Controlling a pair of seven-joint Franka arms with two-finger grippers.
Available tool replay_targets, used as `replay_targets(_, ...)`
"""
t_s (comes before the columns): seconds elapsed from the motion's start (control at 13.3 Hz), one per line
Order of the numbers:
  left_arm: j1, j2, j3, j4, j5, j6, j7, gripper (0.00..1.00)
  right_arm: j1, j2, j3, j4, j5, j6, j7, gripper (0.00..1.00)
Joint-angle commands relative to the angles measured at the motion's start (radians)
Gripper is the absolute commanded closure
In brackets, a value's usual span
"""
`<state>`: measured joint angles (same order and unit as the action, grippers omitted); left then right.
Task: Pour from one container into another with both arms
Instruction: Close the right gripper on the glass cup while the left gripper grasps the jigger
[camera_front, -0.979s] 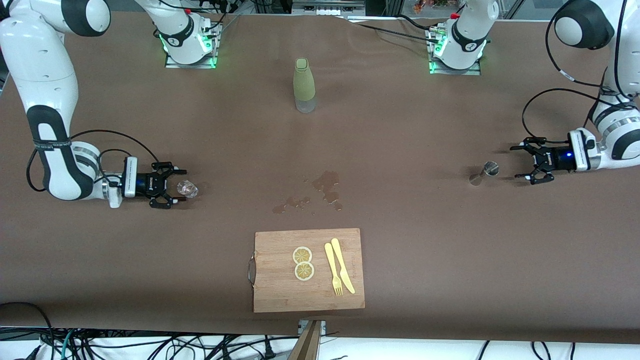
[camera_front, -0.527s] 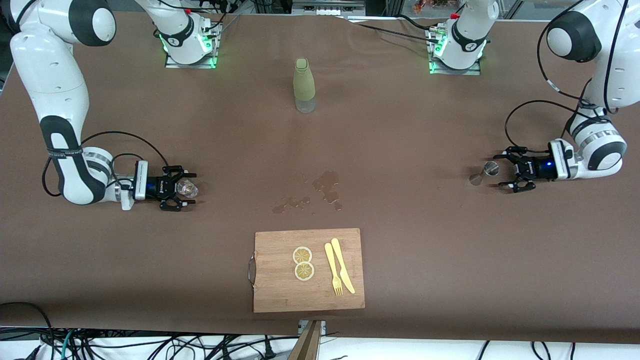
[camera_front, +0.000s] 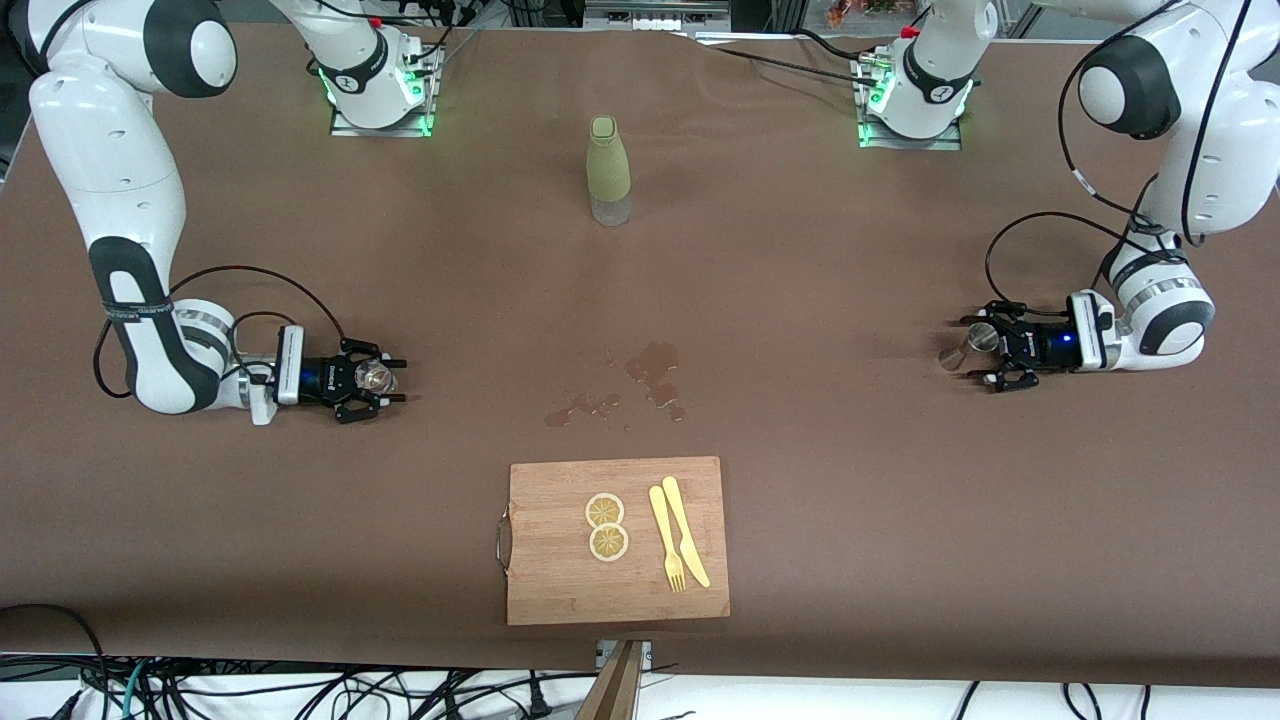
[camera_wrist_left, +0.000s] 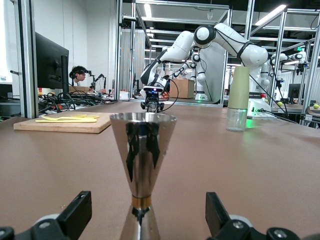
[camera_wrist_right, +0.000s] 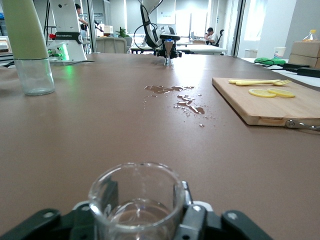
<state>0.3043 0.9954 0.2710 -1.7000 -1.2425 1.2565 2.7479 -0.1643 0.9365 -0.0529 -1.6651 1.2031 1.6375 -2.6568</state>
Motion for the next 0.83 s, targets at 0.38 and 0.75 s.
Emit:
replay_targets(0.38, -0.013, 0.009, -0.009, 0.008, -0.005, -0.003, 0.145, 0.09, -0.015, 0.021, 0.005, 0.027, 0.053, -0.091, 0.021, 1.00)
replay_targets(0.75, -0.010, 0.012, -0.007, 0.006, -0.002, -0.005, 0.157, 0.42, 0.014, 0.002, 0.073, 0.080, 0.035, -0.108, 0.170, 1.00)
